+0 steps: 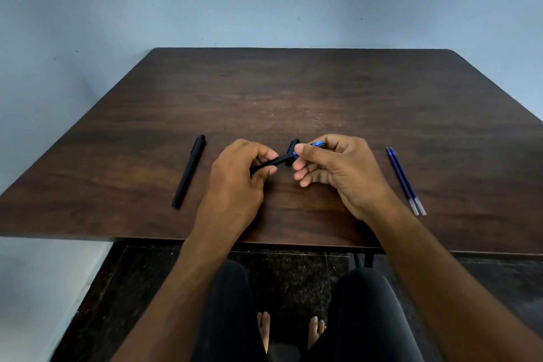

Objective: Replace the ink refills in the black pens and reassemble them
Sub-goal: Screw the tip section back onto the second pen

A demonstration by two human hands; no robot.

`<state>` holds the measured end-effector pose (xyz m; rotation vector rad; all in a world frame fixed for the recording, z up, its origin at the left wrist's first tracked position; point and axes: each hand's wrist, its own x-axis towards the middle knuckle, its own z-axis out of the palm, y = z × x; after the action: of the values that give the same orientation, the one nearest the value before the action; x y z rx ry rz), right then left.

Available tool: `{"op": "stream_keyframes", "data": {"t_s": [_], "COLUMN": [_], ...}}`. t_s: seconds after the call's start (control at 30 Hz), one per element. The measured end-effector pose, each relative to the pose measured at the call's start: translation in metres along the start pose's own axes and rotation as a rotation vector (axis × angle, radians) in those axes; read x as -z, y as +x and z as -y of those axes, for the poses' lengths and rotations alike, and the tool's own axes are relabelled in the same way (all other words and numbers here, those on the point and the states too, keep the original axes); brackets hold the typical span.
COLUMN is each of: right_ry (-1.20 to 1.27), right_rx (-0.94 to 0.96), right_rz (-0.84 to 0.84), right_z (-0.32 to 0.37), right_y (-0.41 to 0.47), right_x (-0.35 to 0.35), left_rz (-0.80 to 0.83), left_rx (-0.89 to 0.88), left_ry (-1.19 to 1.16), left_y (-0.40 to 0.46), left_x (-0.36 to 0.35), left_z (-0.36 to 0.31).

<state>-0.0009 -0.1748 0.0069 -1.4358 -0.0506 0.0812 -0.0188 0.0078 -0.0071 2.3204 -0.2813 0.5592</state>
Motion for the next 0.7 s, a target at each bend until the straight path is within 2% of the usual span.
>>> {"op": "stream_keyframes", "data": {"t_s": [0.17, 0.43, 0.7], "right_ry": [-0.07, 0.074, 0.03], "right_rx": [0.032, -0.005, 0.006], "right_rz": [-0.003, 0.035, 0.001], "right_z": [-0.0031, 0.0008, -0.0027], "right_y": [0.0016, 0.001, 0.003], "right_x": [-0.0012, 0.0049, 0.0005], "left_rz": [0.0, 0.009, 0.028], "left_rx": [-0.002, 0.032, 0.04], "left_ry": [0.003, 0.007, 0.019], "left_y": [-0.0001, 0.0007, 0.0006], "left_x": [0.0009, 0.0006, 0.001], "left_z": [-0.0001, 0.0011, 0.0]}}
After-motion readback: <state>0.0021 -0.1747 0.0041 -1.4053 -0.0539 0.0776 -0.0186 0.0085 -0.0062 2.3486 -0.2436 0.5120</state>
